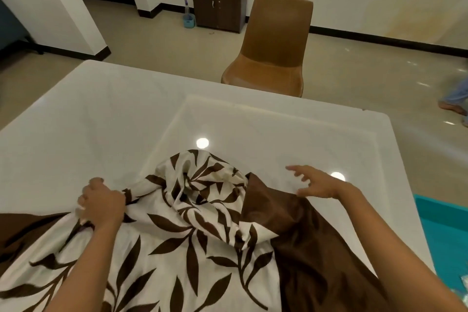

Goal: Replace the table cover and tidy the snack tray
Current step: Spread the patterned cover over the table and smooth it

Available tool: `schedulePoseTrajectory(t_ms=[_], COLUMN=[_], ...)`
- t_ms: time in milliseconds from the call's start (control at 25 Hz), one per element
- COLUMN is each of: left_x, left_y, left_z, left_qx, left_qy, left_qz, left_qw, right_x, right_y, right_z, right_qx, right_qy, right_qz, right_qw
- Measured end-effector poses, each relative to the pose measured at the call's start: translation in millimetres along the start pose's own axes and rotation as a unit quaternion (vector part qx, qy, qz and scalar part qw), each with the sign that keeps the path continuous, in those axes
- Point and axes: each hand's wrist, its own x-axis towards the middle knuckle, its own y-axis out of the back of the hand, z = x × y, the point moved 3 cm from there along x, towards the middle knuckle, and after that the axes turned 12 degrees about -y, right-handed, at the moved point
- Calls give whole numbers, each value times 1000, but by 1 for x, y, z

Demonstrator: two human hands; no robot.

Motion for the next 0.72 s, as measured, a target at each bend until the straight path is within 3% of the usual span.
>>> schedulePoseTrajectory(t_ms=[80, 200, 280, 360, 440, 520, 600, 720], left_x=[-6, -31, -47, -55, -50, -37, -17, 18], left_y=[-4, -20, -39, -57, -61, -50, -35, -13], left_z=[40, 114, 150, 168, 170, 162, 149, 139], left_qx=[-59, -185, -110, -7, 34, 2, -12, -13], left_qy=[-173, -341, -430, -490, -473, -392, -299, -218], left_qz=[5, -135, -208, -216, -192, -136, -87, -45], left_qw=[983, 912, 872, 844, 859, 910, 950, 975], right_x=[1, 13, 20, 19, 12, 3, -12, -38], right_y=[-24, -71, -86, -90, -83, -59, -26, 16], right_z=[-17, -43, -51, -53, -47, -28, 0, 26], right_qx=[73, 60, 78, 154, 185, 219, 279, 280], right_qy=[88, 101, 82, 79, 58, -7, -89, -145], right_qz=[87, 46, 77, 129, 201, 315, 435, 585], right_qw=[990, 992, 991, 976, 960, 923, 851, 747])
